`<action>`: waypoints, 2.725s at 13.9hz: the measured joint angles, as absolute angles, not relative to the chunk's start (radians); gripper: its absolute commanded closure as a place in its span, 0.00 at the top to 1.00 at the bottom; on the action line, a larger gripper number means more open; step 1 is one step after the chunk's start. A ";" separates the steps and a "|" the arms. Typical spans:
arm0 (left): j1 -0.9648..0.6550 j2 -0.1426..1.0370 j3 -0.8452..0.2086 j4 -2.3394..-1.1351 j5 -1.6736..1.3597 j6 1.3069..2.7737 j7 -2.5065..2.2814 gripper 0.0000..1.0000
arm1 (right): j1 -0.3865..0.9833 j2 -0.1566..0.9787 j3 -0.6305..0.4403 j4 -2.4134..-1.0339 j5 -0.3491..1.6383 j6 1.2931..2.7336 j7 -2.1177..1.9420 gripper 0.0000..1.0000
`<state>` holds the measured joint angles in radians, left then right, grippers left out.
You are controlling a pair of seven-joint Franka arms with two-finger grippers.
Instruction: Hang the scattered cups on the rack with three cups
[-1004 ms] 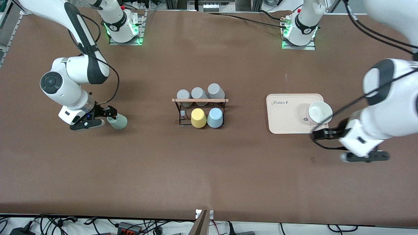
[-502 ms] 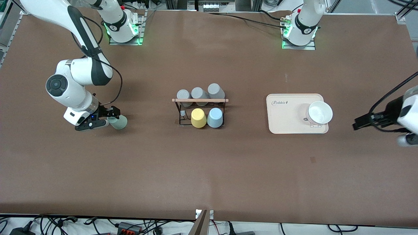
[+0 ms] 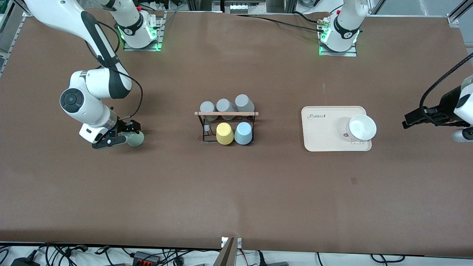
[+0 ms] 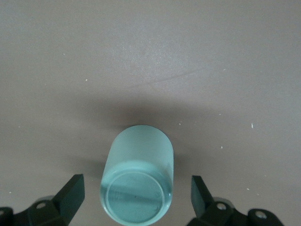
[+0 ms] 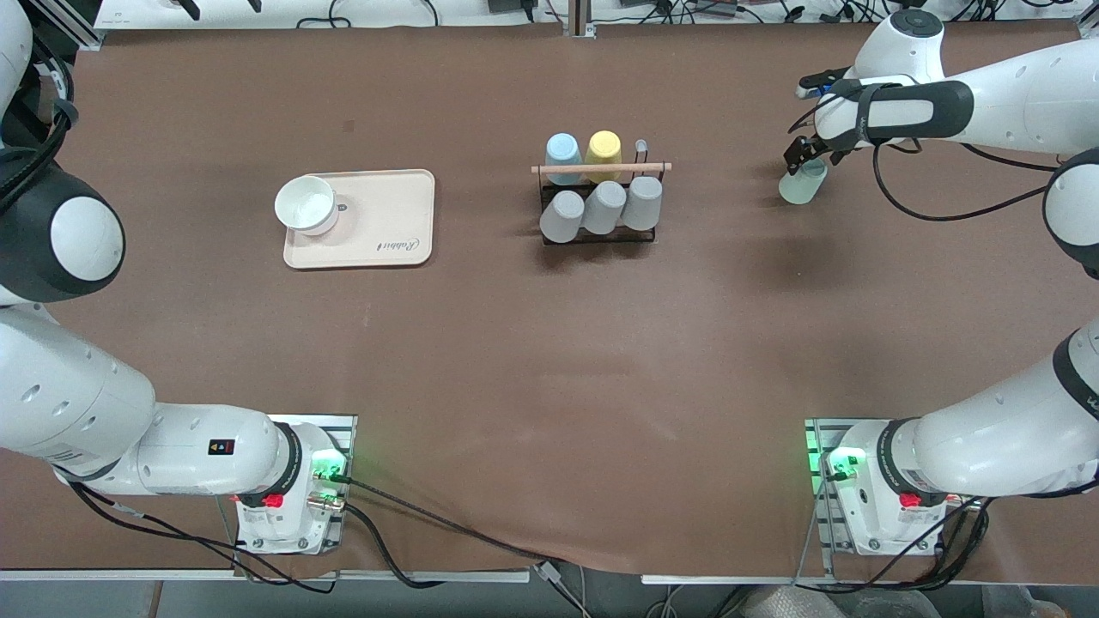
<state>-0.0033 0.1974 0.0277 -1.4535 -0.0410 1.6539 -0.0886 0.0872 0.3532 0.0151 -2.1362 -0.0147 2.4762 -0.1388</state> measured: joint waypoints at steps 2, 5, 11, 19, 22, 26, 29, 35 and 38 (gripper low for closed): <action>-0.004 0.172 0.026 -1.509 -0.041 1.695 -0.089 1.00 | 0.087 0.366 0.015 -2.136 -0.015 2.479 -0.139 1.00; -0.005 0.104 0.022 -1.641 -0.041 1.784 -0.089 1.00 | 0.087 0.380 0.015 -2.137 -0.015 2.485 -0.139 0.90; -0.004 0.046 0.005 -1.696 -0.038 1.787 -0.089 1.00 | 0.087 0.380 0.015 -2.136 -0.015 2.487 -0.139 0.44; -0.001 0.029 0.006 -1.643 -0.038 1.740 -0.089 1.00 | 0.087 0.371 0.015 -2.133 -0.015 2.487 -0.139 0.16; -0.002 0.029 0.004 -1.643 -0.038 1.702 -0.089 1.00 | 0.085 0.331 0.013 -2.130 -0.015 2.467 -0.139 0.15; -0.003 0.028 -0.003 -1.642 -0.038 1.678 -0.089 1.00 | 0.089 0.240 0.015 -2.093 -0.014 2.339 -0.096 0.13; -0.003 0.025 -0.005 -1.641 -0.038 1.679 -0.089 1.00 | 0.101 0.188 0.065 -2.023 -0.012 2.239 0.031 0.12; -0.005 0.023 -0.011 -1.641 -0.038 1.677 -0.088 1.00 | 0.189 0.177 0.214 -1.864 -0.012 2.169 0.471 0.12; -0.001 0.023 -0.010 -1.641 -0.038 1.677 -0.088 1.00 | 0.273 0.216 0.221 -1.786 -0.053 2.168 0.613 0.12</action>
<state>-0.0010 0.0226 -0.0100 -1.6414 -0.0375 1.6774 -0.0884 0.2731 0.2162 0.2208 -1.7864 -0.0528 2.1680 0.6128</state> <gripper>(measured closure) 0.000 0.330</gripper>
